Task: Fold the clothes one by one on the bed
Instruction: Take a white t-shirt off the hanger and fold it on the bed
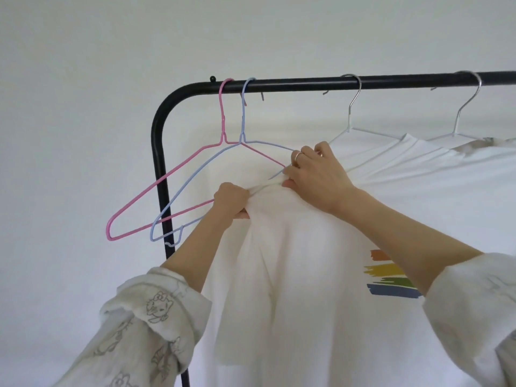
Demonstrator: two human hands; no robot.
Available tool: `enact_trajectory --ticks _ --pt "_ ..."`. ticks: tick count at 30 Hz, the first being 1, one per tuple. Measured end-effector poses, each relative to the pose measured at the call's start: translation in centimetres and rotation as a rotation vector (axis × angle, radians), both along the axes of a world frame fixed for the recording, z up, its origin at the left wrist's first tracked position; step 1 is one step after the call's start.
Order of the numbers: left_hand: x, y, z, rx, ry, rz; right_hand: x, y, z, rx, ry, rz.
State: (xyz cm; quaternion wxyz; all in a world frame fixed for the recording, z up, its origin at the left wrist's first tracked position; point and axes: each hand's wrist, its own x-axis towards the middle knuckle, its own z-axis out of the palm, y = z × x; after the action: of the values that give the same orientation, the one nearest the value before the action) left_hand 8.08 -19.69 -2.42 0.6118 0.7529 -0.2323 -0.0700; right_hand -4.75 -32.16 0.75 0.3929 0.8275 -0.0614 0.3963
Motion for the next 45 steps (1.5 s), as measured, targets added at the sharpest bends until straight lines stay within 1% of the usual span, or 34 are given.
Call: enact_trajectory --ticks 2,4,6,9,13,20,25,30,32,35,40,45 --pt "0.0 0.0 -0.2 -0.081 0.146 -0.042 -0.1 -0.2 0.0 -0.021 -0.026 0.021" --pt "-0.1 0.3 -0.4 -0.16 0.238 -0.114 -0.1 -0.5 -0.2 -0.06 -0.059 0.046" --pt "0.0 0.7 -0.6 -0.213 0.253 -0.175 -0.1 -0.7 -0.3 -0.079 -0.071 0.056" --pt "-0.1 1.1 -1.3 -0.234 0.236 -0.212 0.0 -0.8 -0.3 -0.13 -0.083 0.06" --pt "-0.7 0.9 -2.0 -0.228 0.304 -0.239 -0.2 -1.8 -0.5 -0.229 -0.102 0.13" --pt "-0.9 0.1 -2.8 -0.194 0.433 -0.297 -0.7 -3.1 -0.9 -0.355 -0.125 0.171" --pt "-1.3 -0.6 -2.8 -0.246 0.532 -0.266 -0.7 -3.8 -1.0 -0.407 -0.14 0.194" --pt "-1.2 -0.4 -3.6 -0.378 0.744 -0.213 -0.5 -4.0 -1.1 -0.412 -0.159 0.212" --pt "-1.0 -0.5 -3.8 -0.409 0.788 -0.211 -0.4 -3.8 -1.1 -0.395 -0.172 0.22" --pt "-1.3 -0.3 -4.0 -0.482 0.795 -0.23 -0.3 -3.6 -1.0 -0.354 -0.17 0.247" --pt "-1.8 0.1 -4.8 -0.612 0.761 -0.321 -0.4 -3.7 -0.7 -0.281 -0.131 0.303" --pt "-2.4 0.4 -5.0 -0.639 0.711 -0.344 -0.9 -3.7 -0.4 -0.225 -0.082 0.291"
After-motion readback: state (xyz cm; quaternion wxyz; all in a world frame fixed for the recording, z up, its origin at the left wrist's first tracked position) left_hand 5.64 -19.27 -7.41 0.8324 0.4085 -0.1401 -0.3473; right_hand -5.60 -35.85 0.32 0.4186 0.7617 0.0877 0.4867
